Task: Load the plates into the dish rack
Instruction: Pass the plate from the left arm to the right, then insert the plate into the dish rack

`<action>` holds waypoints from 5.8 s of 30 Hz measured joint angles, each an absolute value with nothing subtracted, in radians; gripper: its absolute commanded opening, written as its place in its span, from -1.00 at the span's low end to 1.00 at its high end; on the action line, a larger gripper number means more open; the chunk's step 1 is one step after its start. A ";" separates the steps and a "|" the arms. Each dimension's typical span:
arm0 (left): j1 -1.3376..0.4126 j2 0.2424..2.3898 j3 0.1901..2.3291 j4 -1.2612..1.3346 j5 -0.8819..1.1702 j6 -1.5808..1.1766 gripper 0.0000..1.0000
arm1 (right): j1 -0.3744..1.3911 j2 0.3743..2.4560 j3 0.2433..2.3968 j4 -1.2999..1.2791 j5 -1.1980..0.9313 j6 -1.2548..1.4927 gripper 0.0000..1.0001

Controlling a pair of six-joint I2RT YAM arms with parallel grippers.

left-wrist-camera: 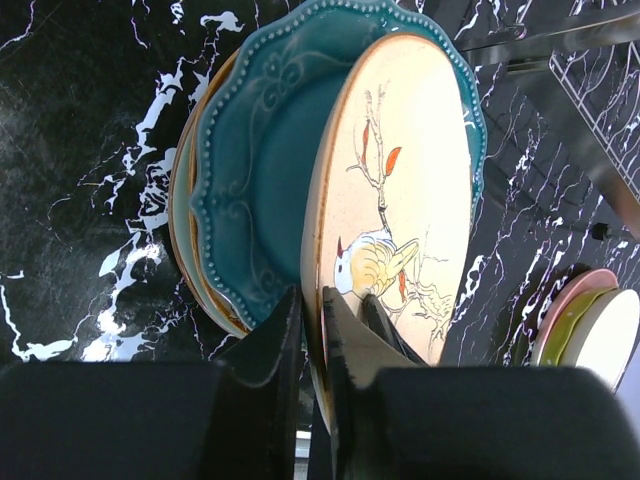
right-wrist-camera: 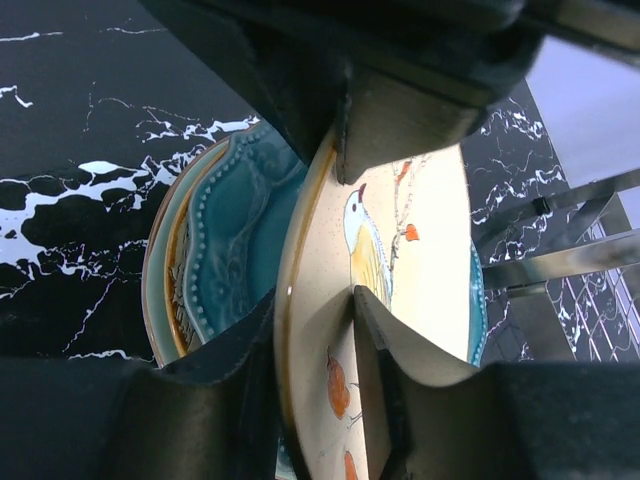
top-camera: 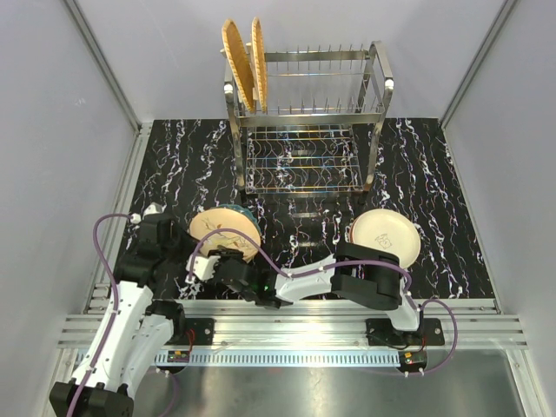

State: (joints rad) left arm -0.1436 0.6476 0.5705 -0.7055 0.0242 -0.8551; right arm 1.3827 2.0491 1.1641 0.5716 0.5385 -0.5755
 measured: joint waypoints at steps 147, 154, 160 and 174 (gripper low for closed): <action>-0.311 0.742 0.828 -0.635 -0.526 -0.417 0.98 | 0.702 2.143 2.406 0.042 0.419 0.069 -0.25; -0.311 0.742 0.828 -0.635 -0.527 -0.417 0.98 | 0.701 2.128 2.372 0.068 0.419 0.071 -0.24; -0.311 0.742 0.828 -0.635 -0.527 -0.417 0.98 | 0.701 2.089 2.317 0.083 0.416 0.084 -0.24; -0.311 0.742 0.828 -0.635 -0.524 -0.417 0.98 | 0.696 2.043 2.273 0.085 0.411 0.107 -0.49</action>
State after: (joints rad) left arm -0.3111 0.7418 0.8280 -0.6346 -0.5240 -0.4168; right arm 0.6956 2.0426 2.2730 0.0849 0.4107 0.1066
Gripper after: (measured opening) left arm 0.988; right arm 0.274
